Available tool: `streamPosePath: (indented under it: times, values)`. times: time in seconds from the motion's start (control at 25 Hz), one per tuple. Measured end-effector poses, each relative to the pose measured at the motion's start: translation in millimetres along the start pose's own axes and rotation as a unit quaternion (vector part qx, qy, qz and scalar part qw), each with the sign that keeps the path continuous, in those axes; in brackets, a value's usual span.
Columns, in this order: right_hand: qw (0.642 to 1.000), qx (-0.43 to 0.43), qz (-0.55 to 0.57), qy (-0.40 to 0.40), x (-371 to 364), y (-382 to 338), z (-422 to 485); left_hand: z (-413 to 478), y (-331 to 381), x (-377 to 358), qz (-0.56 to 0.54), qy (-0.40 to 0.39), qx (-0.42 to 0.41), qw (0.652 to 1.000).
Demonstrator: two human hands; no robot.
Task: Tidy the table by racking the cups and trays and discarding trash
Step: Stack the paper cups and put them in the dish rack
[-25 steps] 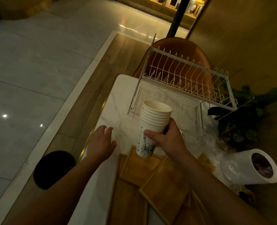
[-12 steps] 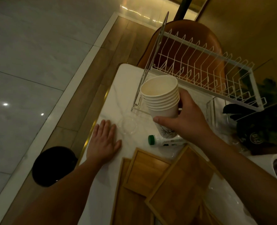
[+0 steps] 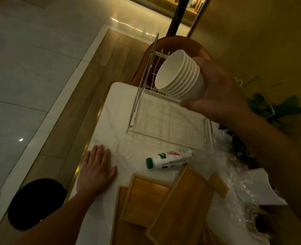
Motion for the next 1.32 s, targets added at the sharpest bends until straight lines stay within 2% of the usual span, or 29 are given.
streamPosePath:
  times: [0.32, 0.56, 0.76, 0.88, 1.32]
  values:
    - [0.996, -0.053, -0.065, -0.036, -19, 57, 77, 1, 1, 1, -0.012, -0.003, 0.001, 1.0]
    - [0.987, -0.029, -0.121, -0.097, -64, 68, 118, 2, 1, 3, -0.013, 0.009, 0.0, 1.0]
    - [0.983, -0.041, -0.099, -0.147, -100, 72, 124, 3, 3, 4, -0.012, 0.008, -0.003, 1.0]
    - [0.987, -0.03, -0.069, -0.144, -103, 69, 120, 2, 4, 5, -0.015, 0.009, -0.004, 1.0]
    - [0.99, -0.049, -0.088, -0.094, -86, 73, 116, 3, 1, 0, -0.016, -0.002, -0.002, 1.0]
Point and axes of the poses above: each hand's wrist, its own z-axis towards the middle knuckle, its own x-axis out of the back of the hand, y = z × x, the point moved 9 cm from there along z, towards the middle knuckle, and after that the axes turned 1 degree about y, right-handed, at the moved point
